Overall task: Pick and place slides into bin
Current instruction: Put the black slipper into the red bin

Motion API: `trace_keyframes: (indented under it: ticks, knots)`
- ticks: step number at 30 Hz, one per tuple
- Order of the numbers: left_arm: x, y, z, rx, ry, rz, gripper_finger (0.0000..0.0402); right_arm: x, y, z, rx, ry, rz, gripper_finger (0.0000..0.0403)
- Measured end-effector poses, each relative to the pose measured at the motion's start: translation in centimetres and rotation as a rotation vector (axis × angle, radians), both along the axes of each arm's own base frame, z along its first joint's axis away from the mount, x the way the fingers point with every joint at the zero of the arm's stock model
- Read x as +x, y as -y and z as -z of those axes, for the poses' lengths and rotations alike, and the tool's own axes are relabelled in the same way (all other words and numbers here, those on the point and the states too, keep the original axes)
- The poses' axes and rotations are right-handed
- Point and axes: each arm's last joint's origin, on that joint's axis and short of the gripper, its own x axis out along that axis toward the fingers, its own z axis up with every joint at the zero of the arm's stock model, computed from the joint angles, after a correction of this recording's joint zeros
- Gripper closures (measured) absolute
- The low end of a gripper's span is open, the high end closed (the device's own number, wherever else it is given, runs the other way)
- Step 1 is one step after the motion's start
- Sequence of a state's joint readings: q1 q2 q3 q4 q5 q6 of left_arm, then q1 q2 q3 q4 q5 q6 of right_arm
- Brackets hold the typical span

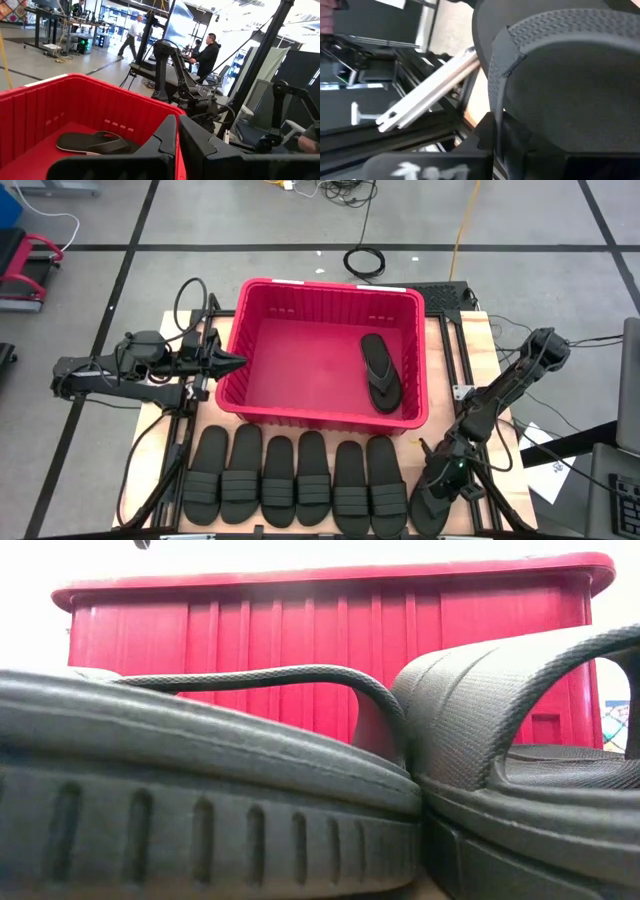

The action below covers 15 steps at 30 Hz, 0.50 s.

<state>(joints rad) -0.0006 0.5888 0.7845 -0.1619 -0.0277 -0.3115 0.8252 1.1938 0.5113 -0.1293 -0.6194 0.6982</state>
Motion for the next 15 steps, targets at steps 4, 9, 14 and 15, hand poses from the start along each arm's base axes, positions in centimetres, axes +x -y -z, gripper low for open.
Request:
trace_keyframes:
  ticks: [4, 9, 14, 15]
  knots:
    - [0.0, 0.0, 0.0, 0.002, -0.004, 0.000, 0.0380, 0.5, -0.7, -2.5, 0.082, 0.047, 0.005, 0.0400]
    - [0.0, 0.0, 0.1, 0.002, -0.009, 0.001, 0.0380, 1.4, -1.5, -7.4, 0.170, 0.108, 0.022, 0.0401]
    - [0.0, 0.0, 0.4, 0.002, -0.045, 0.000, 0.0380, 1.4, -1.5, -12.4, 0.082, 0.129, 0.028, 0.0402]
    - [0.0, 0.0, 0.5, 0.002, -0.050, 0.000, 0.0380, 1.3, -1.4, -13.4, 0.052, 0.144, 0.034, 0.0402]
